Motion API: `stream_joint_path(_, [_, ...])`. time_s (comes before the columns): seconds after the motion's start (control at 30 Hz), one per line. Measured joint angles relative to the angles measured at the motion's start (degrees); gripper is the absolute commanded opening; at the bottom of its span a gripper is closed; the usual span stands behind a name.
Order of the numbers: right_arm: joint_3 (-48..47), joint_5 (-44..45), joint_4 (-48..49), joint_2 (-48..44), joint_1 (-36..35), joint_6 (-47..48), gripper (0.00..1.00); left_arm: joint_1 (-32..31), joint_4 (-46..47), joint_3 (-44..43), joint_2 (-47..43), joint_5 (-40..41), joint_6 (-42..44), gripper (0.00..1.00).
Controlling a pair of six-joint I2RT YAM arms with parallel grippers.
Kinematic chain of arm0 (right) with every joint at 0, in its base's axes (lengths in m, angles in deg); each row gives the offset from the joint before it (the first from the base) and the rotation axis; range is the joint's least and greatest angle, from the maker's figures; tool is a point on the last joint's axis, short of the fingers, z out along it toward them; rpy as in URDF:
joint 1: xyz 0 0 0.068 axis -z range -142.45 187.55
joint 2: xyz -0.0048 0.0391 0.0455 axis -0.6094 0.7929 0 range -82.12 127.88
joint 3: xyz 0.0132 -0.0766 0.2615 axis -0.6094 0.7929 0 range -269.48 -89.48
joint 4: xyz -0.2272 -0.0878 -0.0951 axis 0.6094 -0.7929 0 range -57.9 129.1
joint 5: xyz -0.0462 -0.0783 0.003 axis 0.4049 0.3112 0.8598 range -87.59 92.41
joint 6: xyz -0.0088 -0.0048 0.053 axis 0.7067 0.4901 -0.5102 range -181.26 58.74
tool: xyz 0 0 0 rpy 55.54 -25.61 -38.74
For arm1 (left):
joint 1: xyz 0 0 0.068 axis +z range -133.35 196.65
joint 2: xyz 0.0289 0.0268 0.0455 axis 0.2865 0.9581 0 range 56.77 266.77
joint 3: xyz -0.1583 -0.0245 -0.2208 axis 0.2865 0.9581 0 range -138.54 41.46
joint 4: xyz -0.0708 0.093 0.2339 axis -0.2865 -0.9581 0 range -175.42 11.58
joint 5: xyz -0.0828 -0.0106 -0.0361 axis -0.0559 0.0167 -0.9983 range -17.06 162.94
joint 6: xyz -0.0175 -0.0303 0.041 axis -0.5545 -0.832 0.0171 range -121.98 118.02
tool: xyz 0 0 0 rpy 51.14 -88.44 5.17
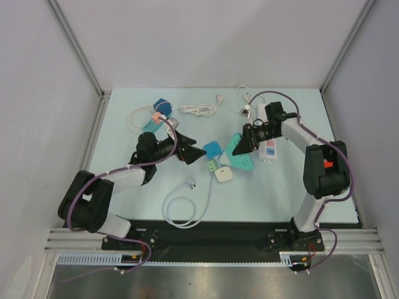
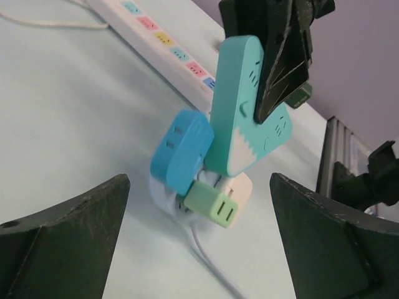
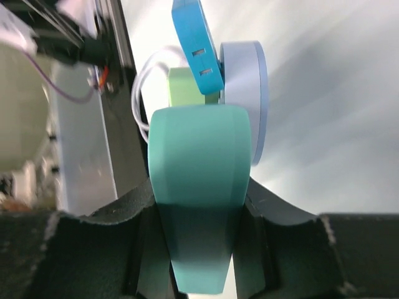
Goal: Pull the plug off the socket
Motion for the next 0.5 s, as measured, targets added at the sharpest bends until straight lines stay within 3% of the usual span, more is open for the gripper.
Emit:
stream_joint_path(0.33, [9.14, -4.26, 21.33, -4.42, 6.19, -23.37, 0.00, 0.83, 22.43, 1.88, 20.24, -2.99, -27.76, 0.99])
stream_joint_path(0.5, [13.60, -7.23, 29.94, -7.17, 6.16, -31.61, 0.00, 0.83, 24.02, 1.77, 27.65, -3.67, -37.27, 1.00])
